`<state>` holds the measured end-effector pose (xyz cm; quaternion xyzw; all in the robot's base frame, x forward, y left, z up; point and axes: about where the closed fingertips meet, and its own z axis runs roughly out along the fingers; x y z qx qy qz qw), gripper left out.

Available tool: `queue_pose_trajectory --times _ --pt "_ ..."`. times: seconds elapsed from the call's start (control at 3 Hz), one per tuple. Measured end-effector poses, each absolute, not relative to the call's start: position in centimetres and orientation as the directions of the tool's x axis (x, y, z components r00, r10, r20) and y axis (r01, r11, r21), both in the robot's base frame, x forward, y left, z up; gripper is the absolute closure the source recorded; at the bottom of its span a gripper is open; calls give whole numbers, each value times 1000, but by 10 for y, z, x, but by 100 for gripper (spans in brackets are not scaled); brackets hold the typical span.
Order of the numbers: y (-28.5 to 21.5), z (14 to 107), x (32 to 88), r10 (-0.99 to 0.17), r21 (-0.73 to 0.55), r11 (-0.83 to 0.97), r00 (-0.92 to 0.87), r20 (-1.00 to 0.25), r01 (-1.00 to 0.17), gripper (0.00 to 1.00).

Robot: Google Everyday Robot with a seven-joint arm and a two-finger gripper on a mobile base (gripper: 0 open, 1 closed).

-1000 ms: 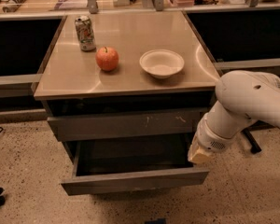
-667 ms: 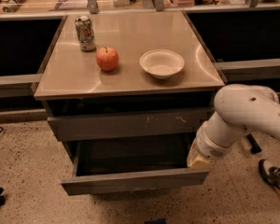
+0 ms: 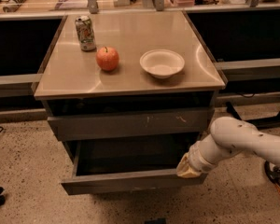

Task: Close middle drawer

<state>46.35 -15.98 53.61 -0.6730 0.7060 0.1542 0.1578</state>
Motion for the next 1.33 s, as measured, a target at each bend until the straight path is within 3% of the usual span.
queue_pose_trajectory --times 0.67,1.33 --pt "-161 406 468 -881 193 43 -128 -455 -980 100" --pt "-161 406 469 -890 135 22 -81 -448 -991 100"
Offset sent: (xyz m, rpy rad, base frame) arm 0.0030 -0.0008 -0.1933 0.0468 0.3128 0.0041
